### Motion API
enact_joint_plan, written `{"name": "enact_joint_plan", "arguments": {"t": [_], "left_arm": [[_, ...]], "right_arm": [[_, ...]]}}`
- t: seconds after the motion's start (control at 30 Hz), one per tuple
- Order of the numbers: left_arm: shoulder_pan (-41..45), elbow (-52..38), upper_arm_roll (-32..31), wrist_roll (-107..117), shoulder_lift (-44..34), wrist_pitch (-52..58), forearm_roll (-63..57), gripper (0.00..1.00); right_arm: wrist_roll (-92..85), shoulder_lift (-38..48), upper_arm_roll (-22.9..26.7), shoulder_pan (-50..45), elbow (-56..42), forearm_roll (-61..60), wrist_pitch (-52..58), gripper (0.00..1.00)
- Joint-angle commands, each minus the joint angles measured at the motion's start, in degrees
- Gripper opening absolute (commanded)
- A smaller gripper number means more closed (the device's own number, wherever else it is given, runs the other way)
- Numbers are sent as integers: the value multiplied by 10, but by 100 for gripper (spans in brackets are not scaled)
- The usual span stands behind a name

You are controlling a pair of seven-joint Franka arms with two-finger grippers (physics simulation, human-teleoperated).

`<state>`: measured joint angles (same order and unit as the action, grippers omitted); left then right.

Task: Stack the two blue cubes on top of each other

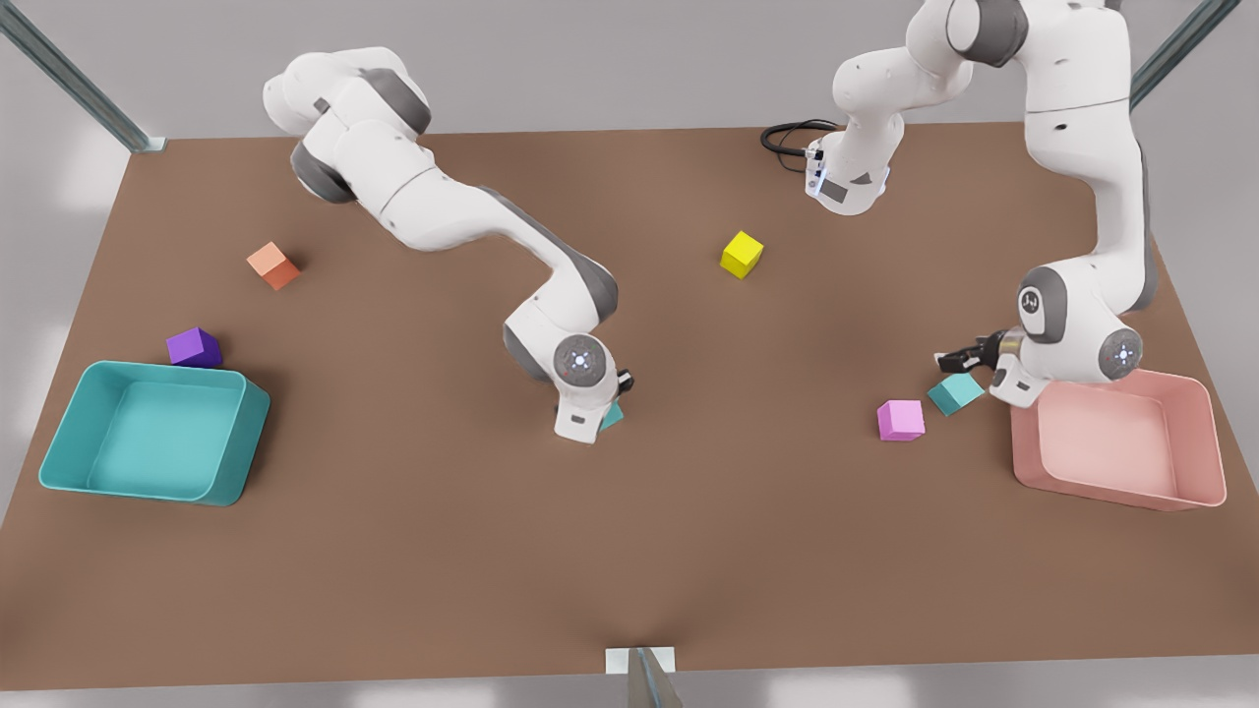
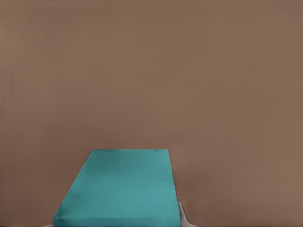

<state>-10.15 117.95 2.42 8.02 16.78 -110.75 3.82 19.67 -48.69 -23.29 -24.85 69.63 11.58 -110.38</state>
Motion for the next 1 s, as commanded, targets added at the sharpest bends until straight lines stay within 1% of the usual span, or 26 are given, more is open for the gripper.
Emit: {"name": "enact_joint_plan", "arguments": {"t": [0.0, 0.03, 0.1, 0.27, 0.3, 0.33, 0.53, 0.6, 0.63, 0.67, 0.7, 0.73, 0.77, 0.8, 0.83, 0.87, 0.9, 0.97], "left_arm": [[-7, 35, 6, 92, 2, -202, 17, 100], [-10, 46, 6, 92, 3, -220, 17, 100], [-9, 66, 6, 93, 6, -245, 60, 100], [-12, 65, 6, 89, 24, -272, 54, 100], [-18, 65, 7, 89, 24, -272, 25, 100], [-21, 66, 7, 89, 24, -271, -4, 100], [-20, 66, 7, 92, 35, -271, -2, 100], [-20, 66, 7, 92, 36, -271, 0, 100], [-20, 66, 7, 92, 36, -271, 0, 100], [-18, 66, 7, 93, 35, -271, 0, 100], [-16, 66, 7, 93, 35, -272, 0, 100], [-15, 66, 7, 93, 36, -271, 0, 100], [-14, 66, 7, 93, 36, -272, 0, 100], [-13, 66, 7, 93, 36, -272, 0, 100], [-13, 66, 7, 93, 37, -272, 0, 100], [-14, 66, 7, 93, 41, -273, 0, 100], [-14, 66, 7, 93, 41, -273, 0, 100], [-13, 66, 7, 93, 53, -280, 0, 100]], "right_arm": [[563, -11, 1, -32, -6, 11, -26, 55], [577, -18, 1, -39, -7, 20, -37, 55], [597, -31, 7, -55, -6, 26, -65, 55], [592, -63, 12, -57, -9, 26, -109, 56], [590, -64, 12, -56, -9, 26, -109, 63], [589, -64, 12, -56, -9, 26, -110, 100], [580, -62, 15, -50, -17, 24, -110, 100], [542, -32, 7, -16, -16, 20, -88, 100], [512, -4, 3, 2, -14, 19, -55, 100], [452, 33, -10, 38, -14, 19, 6, 100], [341, 56, -24, 90, -9, 18, 61, 100], [115, 82, -24, 161, 2, 19, 131, 100], [-115, 88, -24, 254, 2, 19, 166, 100], [-270, 95, -23, 319, -11, 24, 176, 100], [-371, 129, -18, 356, -17, 54, 185, 100], [-376, 171, -18, 369, -12, 82, 190, 100], [-371, 208, -18, 377, 12, 75, 191, 100], [-352, 217, -24, 388, 33, 62, 184, 100]]}}
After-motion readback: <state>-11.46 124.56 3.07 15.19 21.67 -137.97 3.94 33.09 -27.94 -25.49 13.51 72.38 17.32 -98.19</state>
